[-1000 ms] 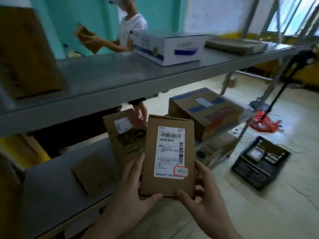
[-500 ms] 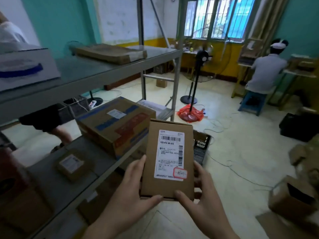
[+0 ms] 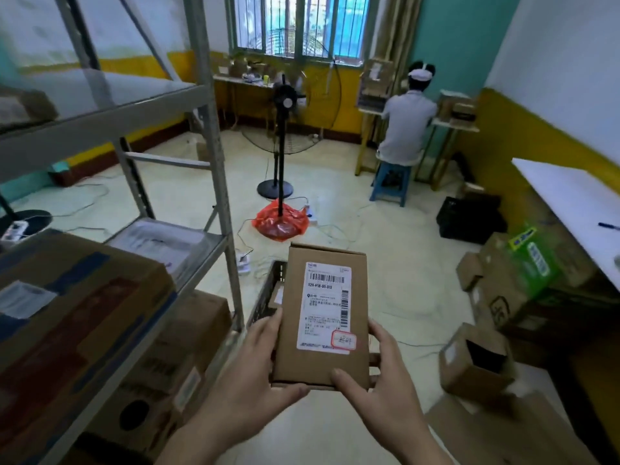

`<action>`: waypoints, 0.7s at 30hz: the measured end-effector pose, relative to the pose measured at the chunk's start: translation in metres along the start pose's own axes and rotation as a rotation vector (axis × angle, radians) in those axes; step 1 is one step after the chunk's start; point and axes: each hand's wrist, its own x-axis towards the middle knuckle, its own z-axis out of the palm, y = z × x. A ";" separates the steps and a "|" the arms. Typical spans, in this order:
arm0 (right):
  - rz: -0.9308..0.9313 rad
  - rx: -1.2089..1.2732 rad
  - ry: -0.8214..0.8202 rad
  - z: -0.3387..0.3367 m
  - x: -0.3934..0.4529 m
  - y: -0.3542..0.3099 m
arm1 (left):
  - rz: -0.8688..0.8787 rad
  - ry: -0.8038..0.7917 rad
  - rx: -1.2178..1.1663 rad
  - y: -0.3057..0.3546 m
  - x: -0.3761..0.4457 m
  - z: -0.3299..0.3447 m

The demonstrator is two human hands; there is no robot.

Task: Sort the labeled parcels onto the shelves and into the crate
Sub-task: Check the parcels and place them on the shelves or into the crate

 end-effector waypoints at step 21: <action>0.131 -0.038 -0.189 0.034 0.403 0.126 | -0.151 -0.125 0.015 -0.110 0.409 0.011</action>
